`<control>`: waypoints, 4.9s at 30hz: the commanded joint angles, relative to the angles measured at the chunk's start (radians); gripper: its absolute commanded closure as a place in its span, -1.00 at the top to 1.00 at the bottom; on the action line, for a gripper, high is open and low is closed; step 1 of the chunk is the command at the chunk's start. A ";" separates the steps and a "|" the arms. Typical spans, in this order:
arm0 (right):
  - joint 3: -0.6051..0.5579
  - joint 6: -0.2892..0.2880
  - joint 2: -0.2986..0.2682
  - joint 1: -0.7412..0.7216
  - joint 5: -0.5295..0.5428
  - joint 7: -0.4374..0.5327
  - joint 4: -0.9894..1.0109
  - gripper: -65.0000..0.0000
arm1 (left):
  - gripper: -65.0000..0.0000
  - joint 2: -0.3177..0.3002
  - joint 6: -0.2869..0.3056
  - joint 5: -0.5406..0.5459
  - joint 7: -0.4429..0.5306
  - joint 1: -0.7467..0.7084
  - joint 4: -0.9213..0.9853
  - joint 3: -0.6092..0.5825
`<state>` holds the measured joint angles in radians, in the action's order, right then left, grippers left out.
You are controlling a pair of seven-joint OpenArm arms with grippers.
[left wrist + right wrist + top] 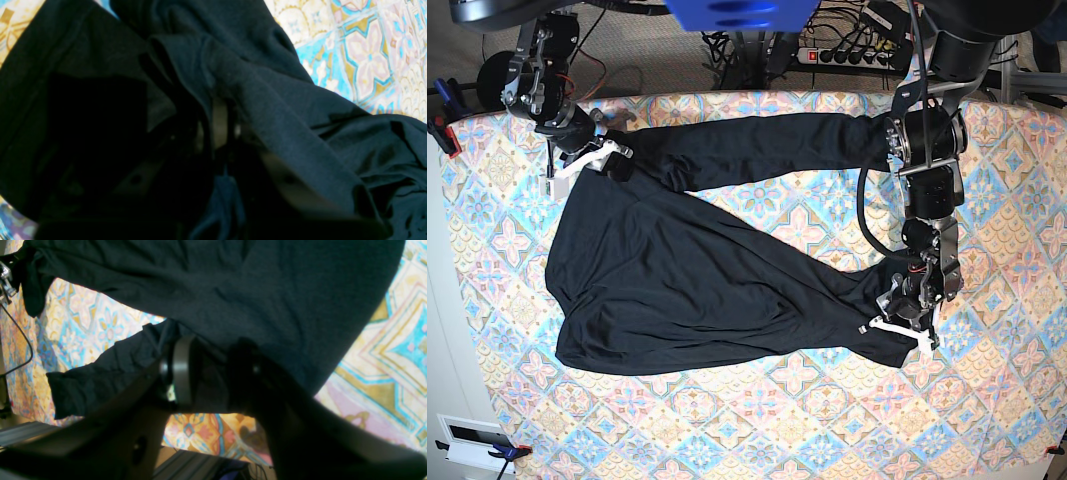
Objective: Layout the t-shirt on the table in an organized manner, then fold the t-shirt properly
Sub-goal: 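Grasp the shirt hem with the left gripper, then drag the hem with the left gripper outward, flattening the shirt body, then release the hem and move the left gripper to the shirt's side edge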
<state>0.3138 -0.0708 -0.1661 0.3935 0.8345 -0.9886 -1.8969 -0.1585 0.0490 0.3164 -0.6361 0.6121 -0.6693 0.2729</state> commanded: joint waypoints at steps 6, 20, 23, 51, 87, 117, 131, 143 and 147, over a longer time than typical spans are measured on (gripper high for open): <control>0.003 -0.007 -0.008 -0.003 0.012 0.014 -0.011 -0.40 | -0.96 -0.006 0.010 0.002 0.009 0.027 -0.020 -0.002; 0.003 -0.007 -0.008 -0.003 0.012 0.014 -0.010 -0.40 | -0.73 -0.005 0.009 0.000 -0.040 -0.018 -0.229 -0.002; 0.003 -0.007 -0.008 -0.005 0.012 0.014 -0.010 -0.40 | -0.82 -0.005 0.007 0.000 -0.040 -0.018 -0.229 -0.004; 0.008 -0.007 -0.008 -0.005 0.012 0.014 -0.008 -0.41 | -1.00 -0.043 0.130 0.010 -0.406 -0.326 -0.935 -0.386; 0.011 -0.007 -0.005 -0.121 0.012 0.015 -0.008 -0.41 | -1.00 -0.655 0.183 -0.001 -0.307 -0.653 -1.101 -0.487; 0.040 -0.007 -0.005 -0.121 0.012 0.014 -0.006 -0.41 | -0.14 -0.688 0.182 0.014 -0.305 -0.584 -0.949 -0.438; 0.040 -0.007 -0.005 -0.121 0.012 0.015 -0.006 -0.41 | -0.14 -0.372 0.182 0.335 -0.316 -0.591 -0.947 0.137; 0.040 -0.007 -0.005 -0.121 0.012 0.015 0.013 -0.41 | -0.13 -0.200 0.180 0.399 -0.313 -0.590 -0.947 0.309; 0.040 -0.007 -0.005 -0.121 0.012 0.015 0.013 -0.41 | -0.13 -0.181 0.180 0.399 -0.308 -0.584 -0.947 0.309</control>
<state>0.3489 -0.0708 -0.1608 0.2798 0.8341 -0.9916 -1.8694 -0.3267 0.2260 0.7002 -0.9657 0.0116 -1.6020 0.5770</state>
